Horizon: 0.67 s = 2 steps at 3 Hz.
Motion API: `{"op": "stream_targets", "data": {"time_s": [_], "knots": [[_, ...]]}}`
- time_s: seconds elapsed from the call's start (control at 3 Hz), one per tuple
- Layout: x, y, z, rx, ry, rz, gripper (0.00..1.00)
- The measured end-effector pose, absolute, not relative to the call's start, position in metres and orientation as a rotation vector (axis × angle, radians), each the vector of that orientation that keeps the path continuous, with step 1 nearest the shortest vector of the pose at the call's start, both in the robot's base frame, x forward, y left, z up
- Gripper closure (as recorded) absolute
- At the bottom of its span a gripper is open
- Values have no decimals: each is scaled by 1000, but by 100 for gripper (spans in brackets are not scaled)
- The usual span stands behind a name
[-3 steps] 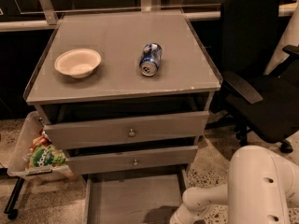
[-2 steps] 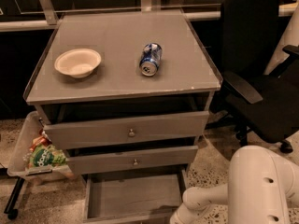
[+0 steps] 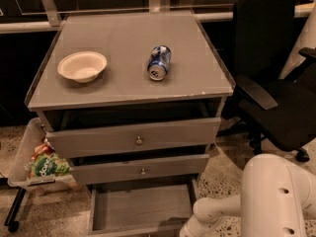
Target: Close bottom drawer
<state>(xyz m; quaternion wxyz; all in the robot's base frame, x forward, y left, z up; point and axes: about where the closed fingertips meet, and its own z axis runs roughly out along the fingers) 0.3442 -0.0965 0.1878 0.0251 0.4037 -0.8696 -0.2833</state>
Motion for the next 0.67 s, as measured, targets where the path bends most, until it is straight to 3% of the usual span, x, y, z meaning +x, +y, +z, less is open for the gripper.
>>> {"op": "stream_targets", "data": {"time_s": [0.67], "knots": [[344, -97, 188, 1248, -2689, -876, 65]]}}
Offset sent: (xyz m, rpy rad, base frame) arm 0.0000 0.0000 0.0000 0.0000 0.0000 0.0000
